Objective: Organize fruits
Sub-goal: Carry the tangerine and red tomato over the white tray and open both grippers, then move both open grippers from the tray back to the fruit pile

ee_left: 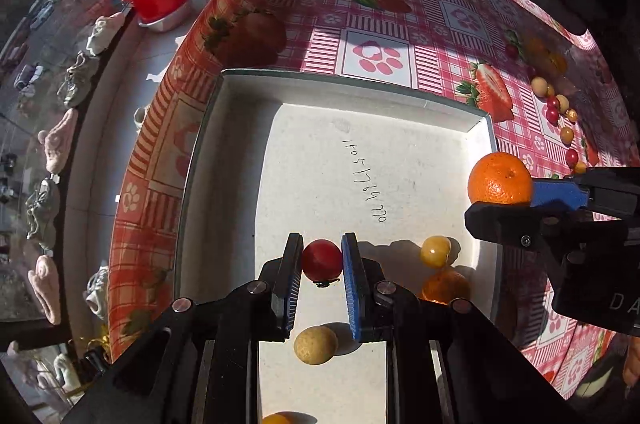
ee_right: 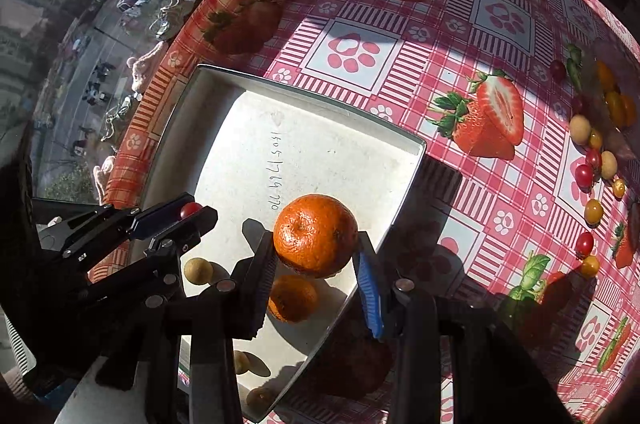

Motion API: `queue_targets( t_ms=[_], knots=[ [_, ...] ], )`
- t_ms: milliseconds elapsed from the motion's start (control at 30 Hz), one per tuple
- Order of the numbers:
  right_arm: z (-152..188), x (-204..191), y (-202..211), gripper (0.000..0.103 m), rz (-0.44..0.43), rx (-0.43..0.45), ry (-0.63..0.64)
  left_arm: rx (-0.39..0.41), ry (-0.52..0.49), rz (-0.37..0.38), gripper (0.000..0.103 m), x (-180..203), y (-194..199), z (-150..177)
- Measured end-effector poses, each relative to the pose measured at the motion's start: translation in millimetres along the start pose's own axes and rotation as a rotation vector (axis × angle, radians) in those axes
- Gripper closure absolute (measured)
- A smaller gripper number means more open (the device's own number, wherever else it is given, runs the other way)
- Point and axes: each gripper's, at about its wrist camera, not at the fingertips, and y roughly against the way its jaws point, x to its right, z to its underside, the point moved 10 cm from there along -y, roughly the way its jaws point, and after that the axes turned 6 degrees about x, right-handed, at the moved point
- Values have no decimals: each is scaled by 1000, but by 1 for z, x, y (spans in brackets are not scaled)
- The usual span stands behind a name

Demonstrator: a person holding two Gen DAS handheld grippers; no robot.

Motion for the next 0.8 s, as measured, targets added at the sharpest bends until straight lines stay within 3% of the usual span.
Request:
queue_targets(
  t_ms=[233, 500, 533, 567, 633, 733, 800],
  knots=[
    [-4, 1, -34, 61, 36, -60, 29, -48, 10, -28, 82, -13, -27, 6],
    [1, 5, -53, 61, 59, -113, 49, -43, -21, -55, 81, -10, -28, 2],
    [2, 5, -54, 61, 60, -116, 53, -45, -18, -61, 75, -10, -28, 1],
    [2, 5, -54, 61, 60, -119, 54, -49, -13, -71, 54, -11, -28, 1],
    [1, 4, -55, 61, 56, -123, 53, -39, 0, -124, 40, -17, -27, -1],
    [-1, 3, -51, 57, 29, -123, 56, -47, 30, -103, 40, -15, -24, -2],
    [-5, 5, -43, 47, 18, -112, 69, -56, 31, -117, 40, -15, -21, 0]
  ],
)
